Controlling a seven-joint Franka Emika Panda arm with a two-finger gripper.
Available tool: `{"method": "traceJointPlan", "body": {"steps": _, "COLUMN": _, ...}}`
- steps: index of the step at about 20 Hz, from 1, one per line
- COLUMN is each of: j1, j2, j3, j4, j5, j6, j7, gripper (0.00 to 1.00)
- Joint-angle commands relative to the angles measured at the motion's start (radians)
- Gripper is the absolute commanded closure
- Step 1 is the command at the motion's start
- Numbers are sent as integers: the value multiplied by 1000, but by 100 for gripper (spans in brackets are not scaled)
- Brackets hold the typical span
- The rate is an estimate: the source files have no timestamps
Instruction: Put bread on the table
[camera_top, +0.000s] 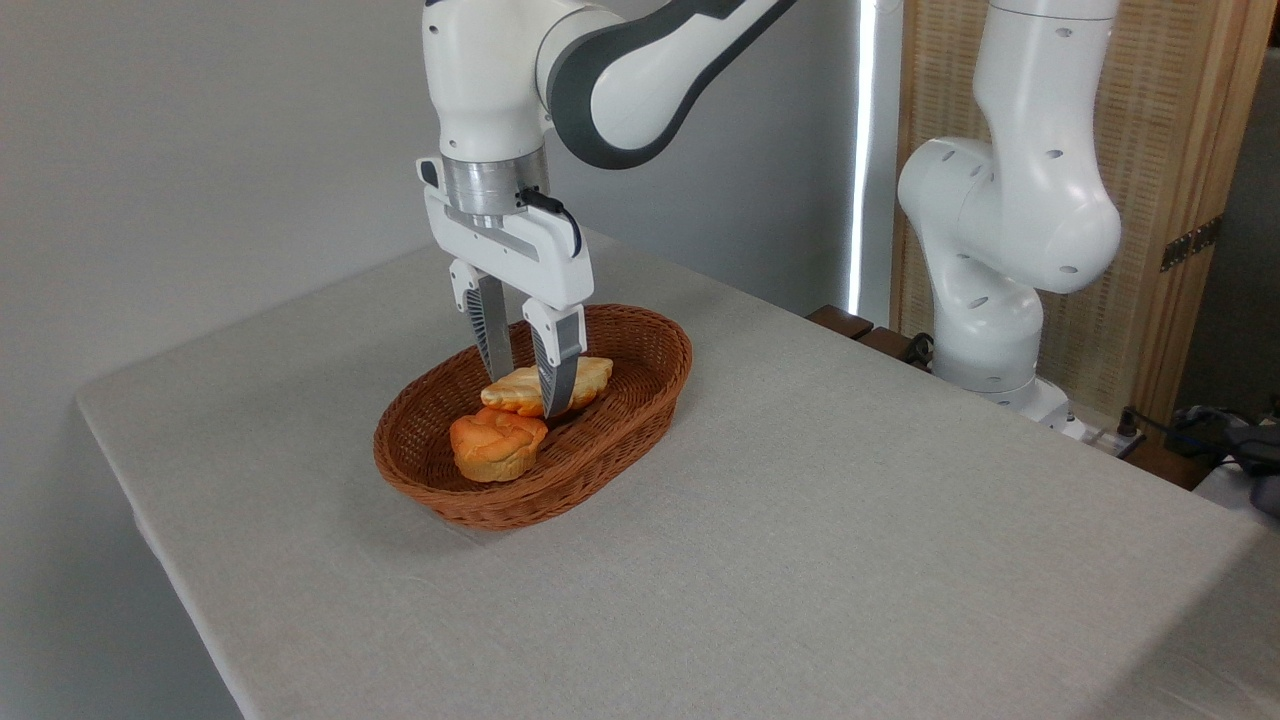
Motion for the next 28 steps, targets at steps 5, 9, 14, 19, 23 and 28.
{"method": "traceJointPlan", "body": {"steps": 5, "j1": -1, "j2": -5, "j3": -2, "j4": -8, "j5": 20, "j6": 18, "j7": -7, "gripper": 54}}
{"method": "traceJointPlan", "body": {"steps": 9, "j1": 1, "j2": -7, "j3": -2, "j4": -7, "j5": 20, "j6": 13, "j7": -5, "gripper": 54}}
{"method": "traceJointPlan", "body": {"steps": 14, "j1": 4, "j2": -10, "j3": 0, "j4": -7, "j5": 20, "j6": 10, "j7": -5, "gripper": 54}}
{"method": "traceJointPlan", "body": {"steps": 19, "j1": 7, "j2": -13, "j3": 0, "j4": -5, "j5": 20, "j6": 6, "j7": -5, "gripper": 57}}
{"method": "traceJointPlan", "body": {"steps": 23, "j1": 7, "j2": -17, "j3": 6, "j4": -1, "j5": 20, "j6": 3, "j7": -5, "gripper": 57}}
{"method": "traceJointPlan", "body": {"steps": 28, "j1": 9, "j2": -31, "j3": 10, "j4": 19, "j5": 20, "j6": -14, "j7": -7, "gripper": 57}}
